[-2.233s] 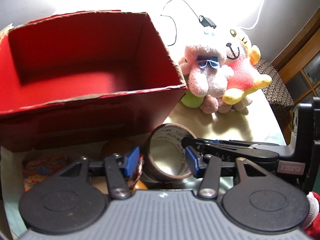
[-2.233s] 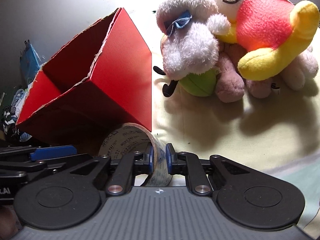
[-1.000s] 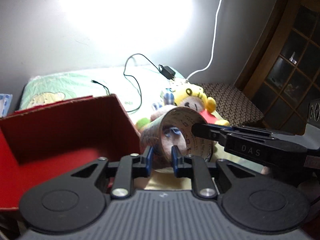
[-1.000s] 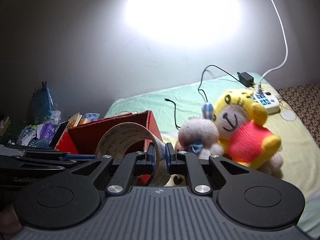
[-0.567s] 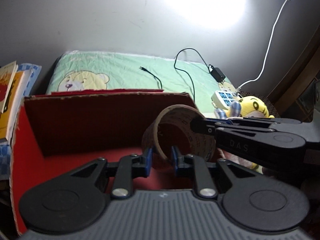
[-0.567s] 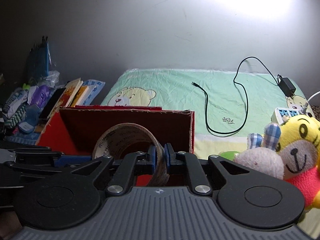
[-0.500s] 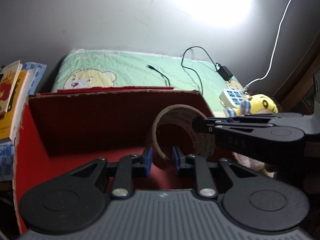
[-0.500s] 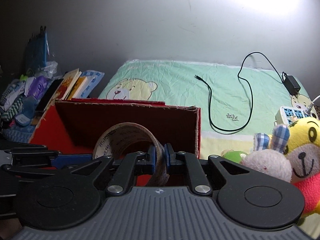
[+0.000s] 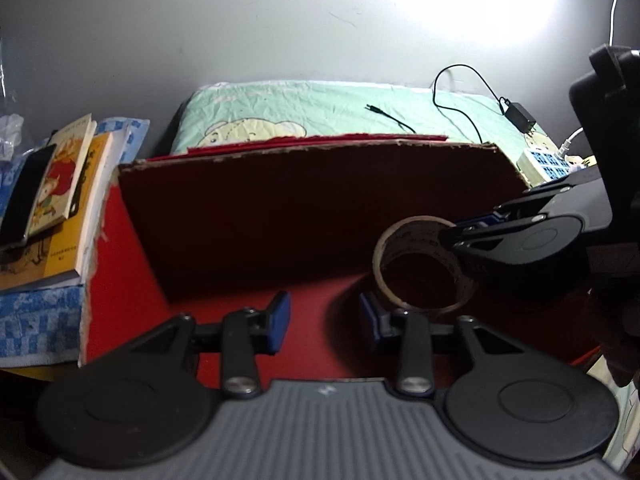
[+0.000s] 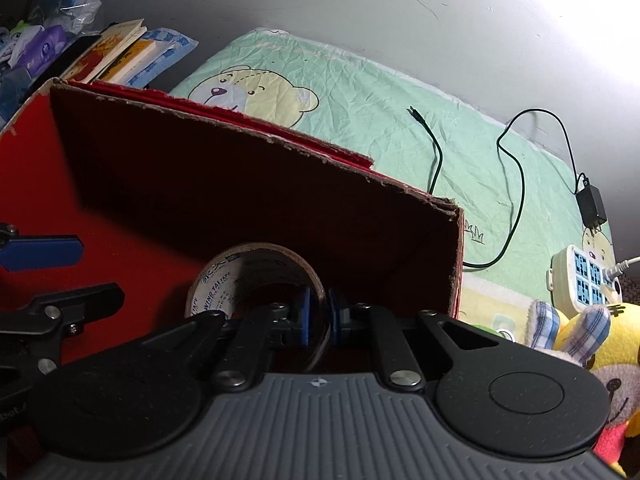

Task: Organize objects
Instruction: 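Carry the tape roll with the right gripper into the red box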

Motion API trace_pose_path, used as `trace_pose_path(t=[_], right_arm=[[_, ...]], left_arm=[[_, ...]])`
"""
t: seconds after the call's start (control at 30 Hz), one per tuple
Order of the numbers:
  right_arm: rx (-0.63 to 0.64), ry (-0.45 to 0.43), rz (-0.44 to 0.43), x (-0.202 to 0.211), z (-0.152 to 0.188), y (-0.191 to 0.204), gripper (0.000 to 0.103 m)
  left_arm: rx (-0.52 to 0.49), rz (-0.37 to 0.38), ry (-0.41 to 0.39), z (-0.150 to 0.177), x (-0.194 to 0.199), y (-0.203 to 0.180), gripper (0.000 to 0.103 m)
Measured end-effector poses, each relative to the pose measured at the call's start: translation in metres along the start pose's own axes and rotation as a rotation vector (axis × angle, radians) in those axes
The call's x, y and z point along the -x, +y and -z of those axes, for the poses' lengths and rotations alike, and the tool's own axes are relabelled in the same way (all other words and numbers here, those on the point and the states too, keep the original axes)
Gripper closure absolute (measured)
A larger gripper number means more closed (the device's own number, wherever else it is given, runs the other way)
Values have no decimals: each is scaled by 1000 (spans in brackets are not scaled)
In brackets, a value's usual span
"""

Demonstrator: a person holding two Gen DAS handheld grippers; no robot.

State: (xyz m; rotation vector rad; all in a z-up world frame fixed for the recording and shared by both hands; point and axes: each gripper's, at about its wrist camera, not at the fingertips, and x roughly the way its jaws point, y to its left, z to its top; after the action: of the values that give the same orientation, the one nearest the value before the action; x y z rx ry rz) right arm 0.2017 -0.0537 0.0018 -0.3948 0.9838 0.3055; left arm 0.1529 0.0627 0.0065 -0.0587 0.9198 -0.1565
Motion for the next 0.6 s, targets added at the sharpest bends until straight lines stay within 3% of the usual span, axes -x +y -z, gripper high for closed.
trace_pose_path(t=[0.07, 0.17, 0.3, 0.43, 0.6], right_arm=[[-20, -6, -17, 0, -1, -5, 96], [-46, -41, -62, 8, 0, -11, 86], [-107, -109, -97, 28, 5, -20, 79], [-199, -93, -317, 38, 9, -28, 80], [-208, -27, -432, 34, 10, -9, 81]], left_arm=[[2, -15, 4, -2, -3, -1, 62], [-11, -46, 1, -5, -6, -3, 53], [-14, -88, 10, -5, -9, -3, 51], [-3, -197, 0, -7, -5, 1, 50], [19, -303, 19, -4, -5, 11, 50]])
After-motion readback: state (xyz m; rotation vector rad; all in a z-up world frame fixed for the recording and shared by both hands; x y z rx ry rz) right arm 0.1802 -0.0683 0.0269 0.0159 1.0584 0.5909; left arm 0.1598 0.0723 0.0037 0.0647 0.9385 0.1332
